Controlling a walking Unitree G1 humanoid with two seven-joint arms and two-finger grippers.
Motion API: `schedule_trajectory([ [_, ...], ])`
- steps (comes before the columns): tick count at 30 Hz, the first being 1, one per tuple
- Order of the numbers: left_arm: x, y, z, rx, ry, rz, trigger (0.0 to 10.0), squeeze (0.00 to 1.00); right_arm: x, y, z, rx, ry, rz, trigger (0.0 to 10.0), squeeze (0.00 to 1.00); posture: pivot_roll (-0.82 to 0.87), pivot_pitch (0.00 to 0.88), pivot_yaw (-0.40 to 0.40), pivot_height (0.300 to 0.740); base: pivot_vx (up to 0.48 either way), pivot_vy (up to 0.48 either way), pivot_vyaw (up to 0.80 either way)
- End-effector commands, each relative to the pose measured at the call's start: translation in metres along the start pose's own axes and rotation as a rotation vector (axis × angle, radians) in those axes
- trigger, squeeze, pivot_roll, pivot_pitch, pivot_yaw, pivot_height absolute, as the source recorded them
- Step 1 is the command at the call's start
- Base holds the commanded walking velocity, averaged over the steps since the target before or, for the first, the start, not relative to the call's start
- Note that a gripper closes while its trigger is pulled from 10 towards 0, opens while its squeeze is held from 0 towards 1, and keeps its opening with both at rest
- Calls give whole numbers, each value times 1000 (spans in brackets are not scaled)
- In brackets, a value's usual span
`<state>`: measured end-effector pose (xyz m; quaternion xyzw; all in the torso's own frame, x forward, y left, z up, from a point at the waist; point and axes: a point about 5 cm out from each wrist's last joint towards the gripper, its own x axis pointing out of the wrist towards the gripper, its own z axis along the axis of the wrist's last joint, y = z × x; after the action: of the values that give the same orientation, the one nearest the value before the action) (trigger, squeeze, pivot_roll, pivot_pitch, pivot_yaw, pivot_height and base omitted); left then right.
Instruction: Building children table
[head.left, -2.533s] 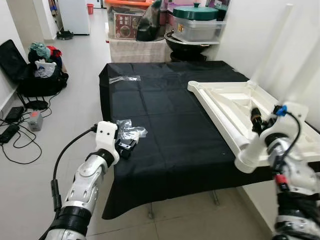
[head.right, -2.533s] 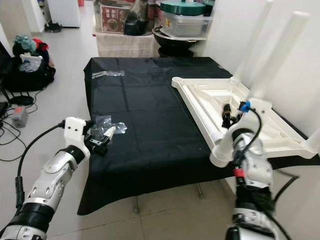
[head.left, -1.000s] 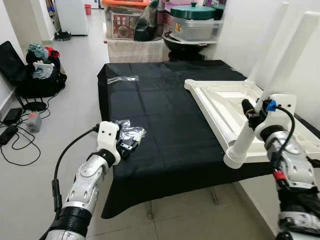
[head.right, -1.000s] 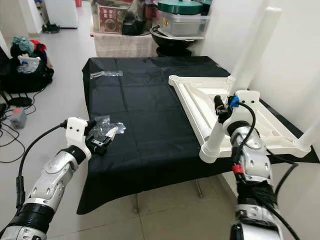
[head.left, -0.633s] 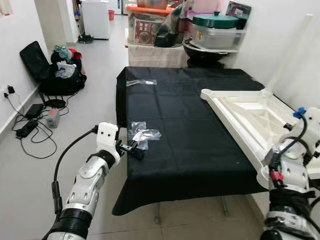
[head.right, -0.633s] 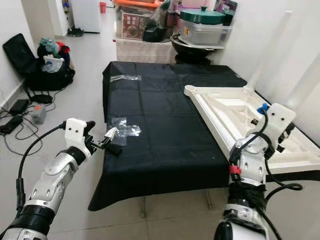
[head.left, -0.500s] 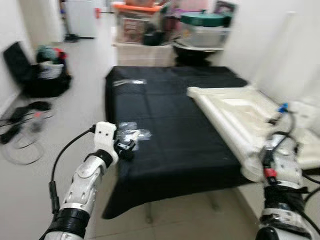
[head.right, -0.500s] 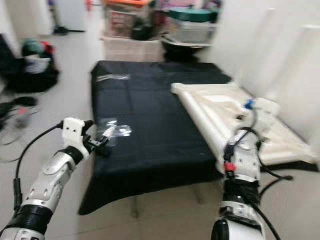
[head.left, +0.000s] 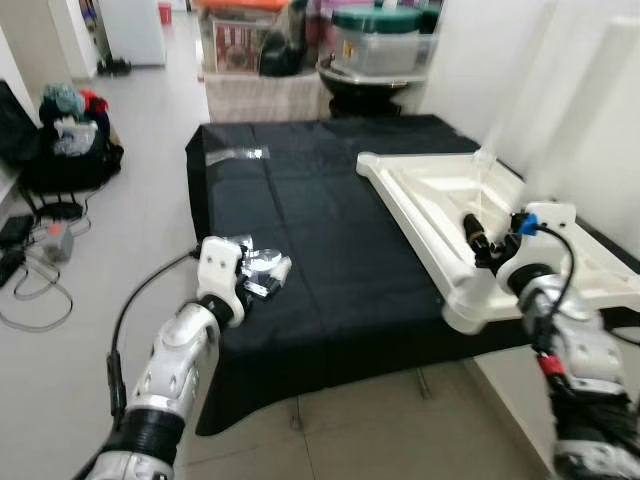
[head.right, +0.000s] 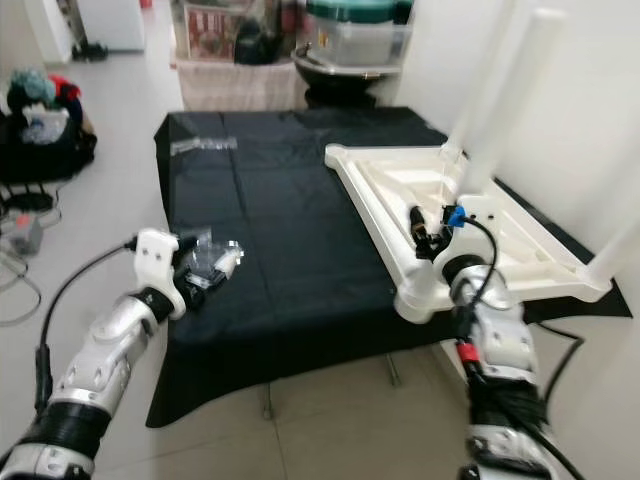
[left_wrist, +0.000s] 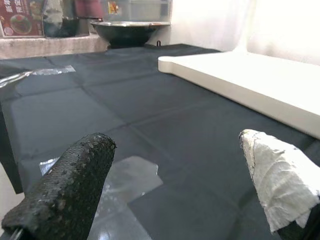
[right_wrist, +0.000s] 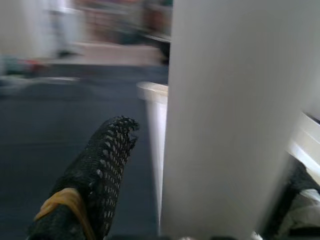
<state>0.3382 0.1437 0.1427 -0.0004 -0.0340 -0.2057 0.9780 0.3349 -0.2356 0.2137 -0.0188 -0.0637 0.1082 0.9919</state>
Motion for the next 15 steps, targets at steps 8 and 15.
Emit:
schedule_trajectory([
  [8,2,-8,-1,-3,1,-23,10000,0,-10,-47,-34,26,136,-818,0,0,-40,0,-60,740,0,0,0],
  [15,2,0,0,12,11,-10,10000,0,-29,-20,-77,119,311,-1040,0,0,-45,0,-55,740,0,0,0],
])
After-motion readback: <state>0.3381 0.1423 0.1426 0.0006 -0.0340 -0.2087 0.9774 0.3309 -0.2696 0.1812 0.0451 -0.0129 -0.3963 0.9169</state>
